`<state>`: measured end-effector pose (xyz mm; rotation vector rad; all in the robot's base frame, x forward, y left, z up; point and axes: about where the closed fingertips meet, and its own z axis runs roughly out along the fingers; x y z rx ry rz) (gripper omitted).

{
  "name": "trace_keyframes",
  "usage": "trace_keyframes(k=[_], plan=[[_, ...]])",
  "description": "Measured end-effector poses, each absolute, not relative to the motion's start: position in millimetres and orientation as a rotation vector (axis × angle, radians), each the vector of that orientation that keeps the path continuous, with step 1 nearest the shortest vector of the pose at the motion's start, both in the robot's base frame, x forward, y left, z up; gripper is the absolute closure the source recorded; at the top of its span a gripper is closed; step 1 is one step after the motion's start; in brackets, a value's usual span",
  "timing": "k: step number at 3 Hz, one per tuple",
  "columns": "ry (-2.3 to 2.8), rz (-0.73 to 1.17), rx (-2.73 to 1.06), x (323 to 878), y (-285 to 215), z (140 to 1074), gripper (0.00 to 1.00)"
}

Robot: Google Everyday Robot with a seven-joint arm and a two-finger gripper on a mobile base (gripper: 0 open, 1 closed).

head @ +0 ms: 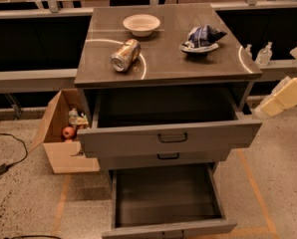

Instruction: Place blue chip bag into paper bowl

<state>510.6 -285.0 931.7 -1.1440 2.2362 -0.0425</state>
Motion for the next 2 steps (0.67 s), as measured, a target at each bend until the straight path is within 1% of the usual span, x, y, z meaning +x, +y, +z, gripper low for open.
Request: trace_keyframes(k=[1,2], plan=[[2.134,0.003,-0.932,550,-313,934,0.0],[2.004,0.033,-0.76,605,-326,945,0.0]])
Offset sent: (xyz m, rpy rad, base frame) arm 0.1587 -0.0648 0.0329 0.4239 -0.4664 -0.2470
